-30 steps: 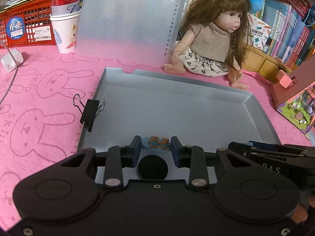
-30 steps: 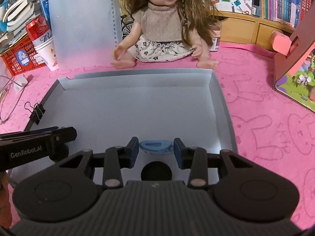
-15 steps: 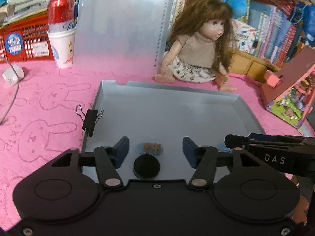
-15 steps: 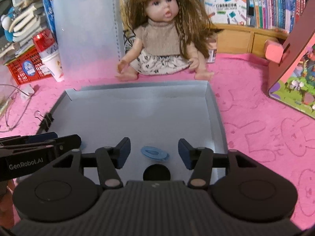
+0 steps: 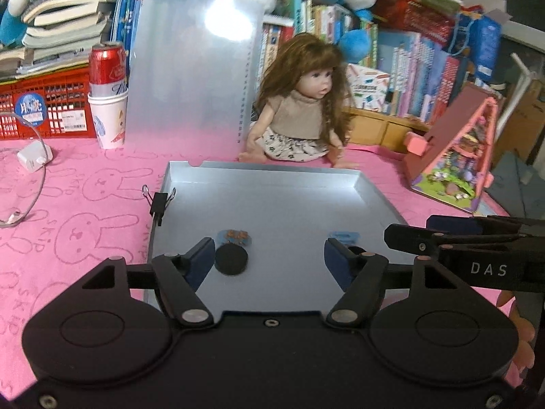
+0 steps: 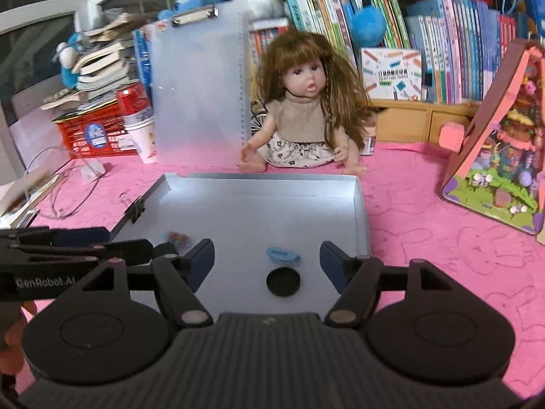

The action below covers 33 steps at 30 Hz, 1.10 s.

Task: Organize rigid objects
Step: 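Lift both grippers out of the tray, then reach the left gripper toward the black binder clip while the right approaches the clear disc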

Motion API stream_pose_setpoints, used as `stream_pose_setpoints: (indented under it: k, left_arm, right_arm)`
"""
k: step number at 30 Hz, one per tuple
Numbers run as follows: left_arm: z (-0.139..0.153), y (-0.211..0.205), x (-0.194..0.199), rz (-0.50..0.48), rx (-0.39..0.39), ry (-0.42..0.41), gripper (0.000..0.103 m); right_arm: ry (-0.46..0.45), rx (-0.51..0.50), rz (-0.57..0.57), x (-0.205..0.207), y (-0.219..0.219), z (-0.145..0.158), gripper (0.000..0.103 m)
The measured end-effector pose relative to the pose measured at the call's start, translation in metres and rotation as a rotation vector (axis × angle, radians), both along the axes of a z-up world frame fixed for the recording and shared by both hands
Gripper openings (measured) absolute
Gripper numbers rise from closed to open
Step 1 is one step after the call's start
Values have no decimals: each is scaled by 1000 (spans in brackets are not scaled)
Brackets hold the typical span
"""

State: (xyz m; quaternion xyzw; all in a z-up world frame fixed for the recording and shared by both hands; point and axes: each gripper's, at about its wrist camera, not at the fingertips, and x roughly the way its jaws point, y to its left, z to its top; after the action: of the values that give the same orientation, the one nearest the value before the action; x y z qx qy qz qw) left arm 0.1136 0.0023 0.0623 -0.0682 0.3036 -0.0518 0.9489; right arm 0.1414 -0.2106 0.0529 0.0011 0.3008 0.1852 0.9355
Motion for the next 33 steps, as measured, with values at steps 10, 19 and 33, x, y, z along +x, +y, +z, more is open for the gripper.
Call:
stream_pose_setpoints:
  k: [10, 19, 33]
  left_arm:
    - [-10, -6, -61, -28, 31, -26, 69]
    - [-30, -3, -94, -5, 39, 20, 41]
    - [-53, -8, -117, -41, 88, 93, 35]
  right_arm:
    - [-86, -28, 21, -58, -18, -13, 80]
    - [-72, -71, -21, -83, -33, -41, 80]
    - [-80, -202, 28, -109, -25, -59, 73]
